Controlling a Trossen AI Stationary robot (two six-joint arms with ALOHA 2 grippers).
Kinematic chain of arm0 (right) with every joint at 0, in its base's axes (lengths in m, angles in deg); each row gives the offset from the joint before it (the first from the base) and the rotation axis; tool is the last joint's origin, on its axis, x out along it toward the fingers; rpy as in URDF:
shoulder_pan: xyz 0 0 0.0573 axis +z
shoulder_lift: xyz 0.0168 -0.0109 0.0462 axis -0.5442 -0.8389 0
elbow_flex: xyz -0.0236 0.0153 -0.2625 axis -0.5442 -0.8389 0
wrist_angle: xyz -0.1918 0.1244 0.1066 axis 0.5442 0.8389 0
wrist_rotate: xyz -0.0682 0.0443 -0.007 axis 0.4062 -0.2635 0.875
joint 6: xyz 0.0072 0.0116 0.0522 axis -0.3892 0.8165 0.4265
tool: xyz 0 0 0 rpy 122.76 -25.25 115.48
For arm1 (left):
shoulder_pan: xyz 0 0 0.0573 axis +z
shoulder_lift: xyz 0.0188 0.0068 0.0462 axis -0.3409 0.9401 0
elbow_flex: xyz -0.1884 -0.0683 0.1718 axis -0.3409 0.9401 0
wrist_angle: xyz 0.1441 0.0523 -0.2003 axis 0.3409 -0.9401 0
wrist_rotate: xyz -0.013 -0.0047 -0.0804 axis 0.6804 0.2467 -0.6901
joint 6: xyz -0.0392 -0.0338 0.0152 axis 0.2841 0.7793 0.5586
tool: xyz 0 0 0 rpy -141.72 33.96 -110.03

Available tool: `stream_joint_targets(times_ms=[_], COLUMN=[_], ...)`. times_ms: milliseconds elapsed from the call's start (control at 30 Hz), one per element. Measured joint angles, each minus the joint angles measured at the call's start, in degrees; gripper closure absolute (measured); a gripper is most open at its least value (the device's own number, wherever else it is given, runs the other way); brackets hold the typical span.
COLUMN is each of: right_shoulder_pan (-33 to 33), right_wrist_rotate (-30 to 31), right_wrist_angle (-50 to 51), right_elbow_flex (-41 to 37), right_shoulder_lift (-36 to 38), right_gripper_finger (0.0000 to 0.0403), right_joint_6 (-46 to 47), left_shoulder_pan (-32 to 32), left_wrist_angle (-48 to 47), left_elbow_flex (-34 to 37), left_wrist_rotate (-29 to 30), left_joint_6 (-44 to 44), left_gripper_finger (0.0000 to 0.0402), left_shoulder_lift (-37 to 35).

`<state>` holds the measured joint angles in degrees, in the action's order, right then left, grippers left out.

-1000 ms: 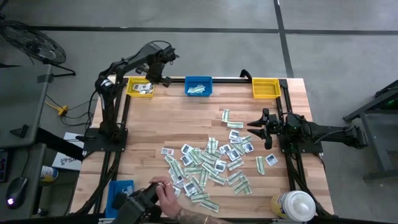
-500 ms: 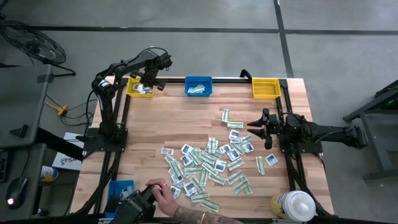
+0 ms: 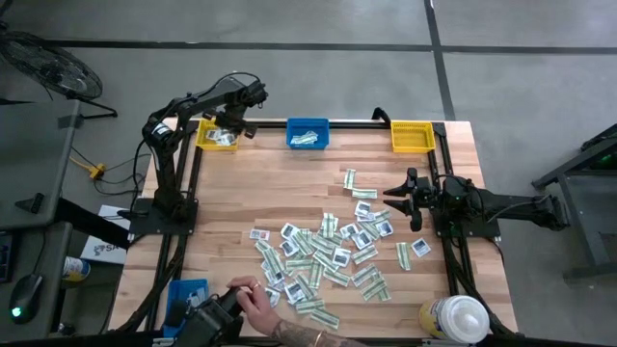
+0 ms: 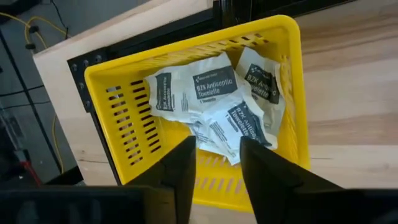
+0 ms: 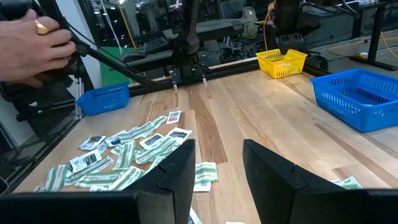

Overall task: Pick & Place First Aid Supplies
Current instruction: Put the orange ointment pack into the right yellow bin

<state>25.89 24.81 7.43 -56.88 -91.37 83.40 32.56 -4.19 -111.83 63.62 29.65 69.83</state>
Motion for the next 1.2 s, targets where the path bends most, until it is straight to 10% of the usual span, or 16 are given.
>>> stream_joint_targets(times_ms=[1200], right_shoulder_pan=[0.0], right_wrist_rotate=[0.0], right_wrist_angle=[0.0], right_elbow_flex=[0.0], right_shoulder_lift=[0.0], right_gripper_finger=[0.0274], right_joint_6=[0.0], left_shoulder_pan=[-24.2], left_wrist_angle=[-1.8], left_elbow_flex=[-0.1], left_wrist_rotate=[-24.7], left_joint_6=[-32.1], left_gripper_finger=[0.0266], left_shoulder_lift=[-10.0])
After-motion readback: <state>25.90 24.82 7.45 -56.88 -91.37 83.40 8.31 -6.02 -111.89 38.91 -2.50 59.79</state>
